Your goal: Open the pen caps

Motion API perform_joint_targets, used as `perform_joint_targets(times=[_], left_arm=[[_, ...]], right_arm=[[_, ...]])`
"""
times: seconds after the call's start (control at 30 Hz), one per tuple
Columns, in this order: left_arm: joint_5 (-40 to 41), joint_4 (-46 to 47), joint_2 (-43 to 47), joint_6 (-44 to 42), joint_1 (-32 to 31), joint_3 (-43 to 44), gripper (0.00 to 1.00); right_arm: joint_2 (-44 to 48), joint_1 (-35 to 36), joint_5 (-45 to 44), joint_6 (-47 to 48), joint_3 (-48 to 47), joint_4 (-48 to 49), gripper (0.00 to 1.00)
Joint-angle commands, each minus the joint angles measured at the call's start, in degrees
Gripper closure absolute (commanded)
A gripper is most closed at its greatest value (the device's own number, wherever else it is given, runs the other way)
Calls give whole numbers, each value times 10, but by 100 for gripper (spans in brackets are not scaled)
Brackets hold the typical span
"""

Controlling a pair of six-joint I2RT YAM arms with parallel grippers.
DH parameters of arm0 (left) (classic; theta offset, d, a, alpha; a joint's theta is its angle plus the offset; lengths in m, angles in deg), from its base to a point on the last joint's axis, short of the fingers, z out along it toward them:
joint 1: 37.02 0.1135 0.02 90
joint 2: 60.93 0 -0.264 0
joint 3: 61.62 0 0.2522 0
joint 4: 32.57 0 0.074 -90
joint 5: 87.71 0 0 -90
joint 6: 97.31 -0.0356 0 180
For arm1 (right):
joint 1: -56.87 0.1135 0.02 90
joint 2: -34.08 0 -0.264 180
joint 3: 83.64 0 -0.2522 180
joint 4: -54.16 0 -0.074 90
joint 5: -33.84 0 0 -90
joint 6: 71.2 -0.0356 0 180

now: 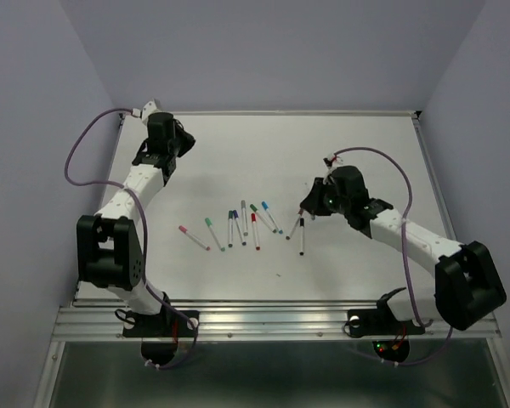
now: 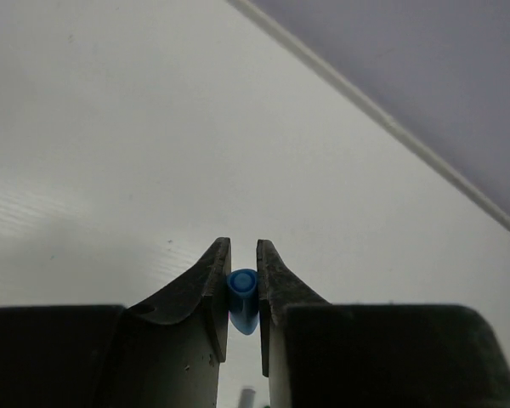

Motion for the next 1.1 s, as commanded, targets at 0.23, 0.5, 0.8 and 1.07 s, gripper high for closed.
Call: perform_joint_targets(times=[0.23,0.5,0.8,1.07], left_arm=[[81,-175,-167,-95,16,128,100],[109,-229,-242,-122,15,185,94],[112,-253,-280,-130,15,199,79],[100,-251,-274,-134,16,198,40]], right_arm=[[-201,-147,-221,28,-115,-84,99],[-268,-147,-295,37,-156,-109,73],[-266,-147,-321,36,-155,-121,54],[-207,-147,-297,60,-160,-135,16]])
